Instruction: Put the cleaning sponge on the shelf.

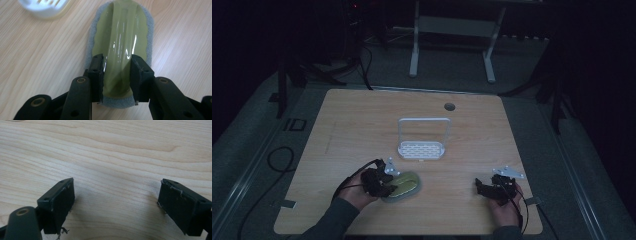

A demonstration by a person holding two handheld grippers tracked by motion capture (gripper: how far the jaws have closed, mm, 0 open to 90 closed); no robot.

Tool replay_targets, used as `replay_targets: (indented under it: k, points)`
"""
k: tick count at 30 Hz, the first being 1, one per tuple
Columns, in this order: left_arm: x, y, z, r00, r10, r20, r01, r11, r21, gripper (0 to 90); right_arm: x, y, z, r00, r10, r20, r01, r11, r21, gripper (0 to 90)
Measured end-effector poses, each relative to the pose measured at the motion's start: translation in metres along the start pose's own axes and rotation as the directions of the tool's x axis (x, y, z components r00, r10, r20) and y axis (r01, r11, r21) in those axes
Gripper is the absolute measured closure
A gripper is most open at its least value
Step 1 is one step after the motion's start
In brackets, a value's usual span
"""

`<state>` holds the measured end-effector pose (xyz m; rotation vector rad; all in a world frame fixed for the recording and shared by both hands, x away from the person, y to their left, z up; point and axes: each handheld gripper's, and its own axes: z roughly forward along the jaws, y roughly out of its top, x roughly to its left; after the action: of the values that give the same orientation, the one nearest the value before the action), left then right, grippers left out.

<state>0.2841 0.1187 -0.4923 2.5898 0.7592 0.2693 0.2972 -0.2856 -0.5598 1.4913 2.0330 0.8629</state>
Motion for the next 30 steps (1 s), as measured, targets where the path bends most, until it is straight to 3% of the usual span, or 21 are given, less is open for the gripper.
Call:
replay_targets:
  k: [5, 14, 27, 30]
  points:
    - [0.009, 0.005, -0.007, 0.9995, 0.031, 0.009, -0.032, 0.9968, 0.073, 60.0, 0.000, 0.000, 0.000, 1.0000, 0.000, 0.000, 0.000, 1.0000, 0.000, 13.3]
    - [0.007, 0.039, -0.007, 0.9937, 0.105, 0.041, -0.110, 0.9833, 0.146, 54.3, 0.000, 0.000, 0.000, 1.0000, 0.000, 0.000, 0.000, 1.0000, 0.000, 13.3]
    - [0.008, 0.060, 0.008, 0.9919, 0.108, 0.067, -0.122, 0.9596, 0.254, 57.7, 0.000, 0.000, 0.000, 1.0000, -0.001, 0.000, 0.001, 1.0000, 0.000, 13.3]
    - [0.009, 0.064, 0.010, 0.9910, 0.111, 0.075, -0.128, 0.9508, 0.282, 59.9, 0.000, 0.000, 0.000, 1.0000, 0.000, 0.000, 0.000, 1.0000, 0.000, 13.3]
